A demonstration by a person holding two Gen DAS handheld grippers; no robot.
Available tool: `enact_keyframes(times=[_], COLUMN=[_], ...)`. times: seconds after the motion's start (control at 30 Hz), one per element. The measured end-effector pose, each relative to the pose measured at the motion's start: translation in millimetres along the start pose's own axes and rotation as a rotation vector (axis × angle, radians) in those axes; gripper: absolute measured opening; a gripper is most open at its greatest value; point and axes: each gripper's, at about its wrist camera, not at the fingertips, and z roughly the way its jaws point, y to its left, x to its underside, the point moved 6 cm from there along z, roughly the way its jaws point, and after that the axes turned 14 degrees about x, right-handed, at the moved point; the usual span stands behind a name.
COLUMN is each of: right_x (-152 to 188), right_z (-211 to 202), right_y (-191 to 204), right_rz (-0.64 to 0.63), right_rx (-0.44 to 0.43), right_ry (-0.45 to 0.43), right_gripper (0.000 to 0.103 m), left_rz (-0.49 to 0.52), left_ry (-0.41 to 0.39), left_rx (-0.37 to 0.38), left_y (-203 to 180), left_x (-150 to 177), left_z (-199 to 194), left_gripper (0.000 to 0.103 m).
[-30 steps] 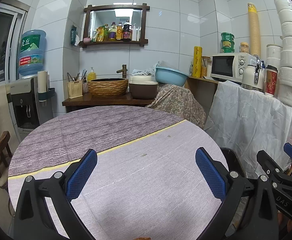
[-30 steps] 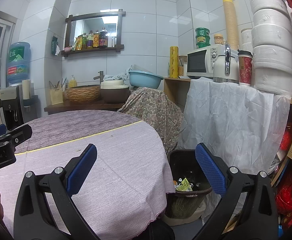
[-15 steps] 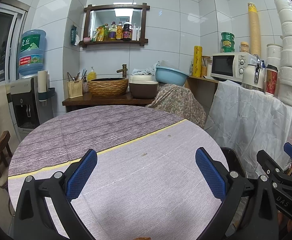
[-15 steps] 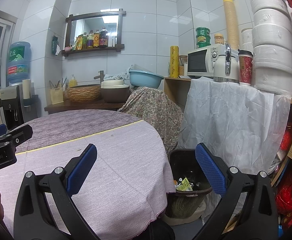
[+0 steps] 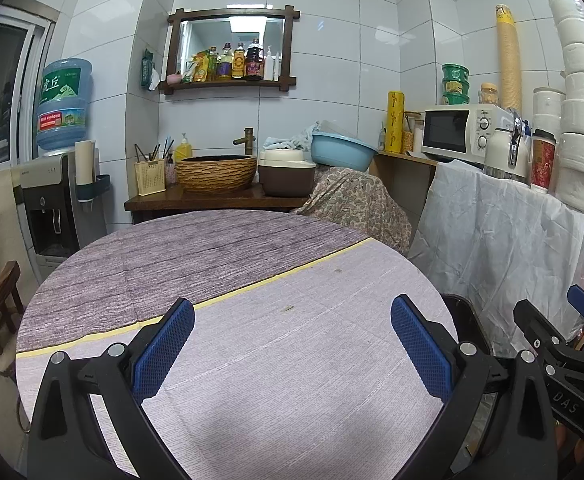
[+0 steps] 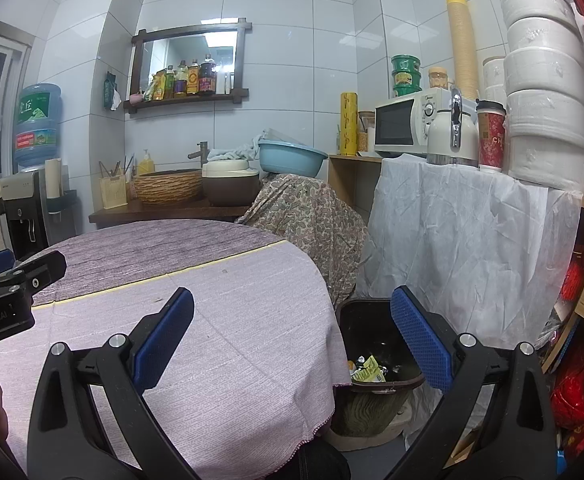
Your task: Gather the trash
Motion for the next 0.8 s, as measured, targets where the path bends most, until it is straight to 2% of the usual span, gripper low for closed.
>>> enact_keyframes(times=[0.8], right_x=[0.1], right_z=[-1.2], right_y=[0.4], right_rz=[-0.001], right_rx=[-0.003], right_ry=[0.002], right_gripper=[0.097], left_rz=[-0.003], left_ry=[0.007], left_rx=[-0.002], left_y=[0.2], left_x=[-0.7], left_z=[0.4], left_gripper=[0.098])
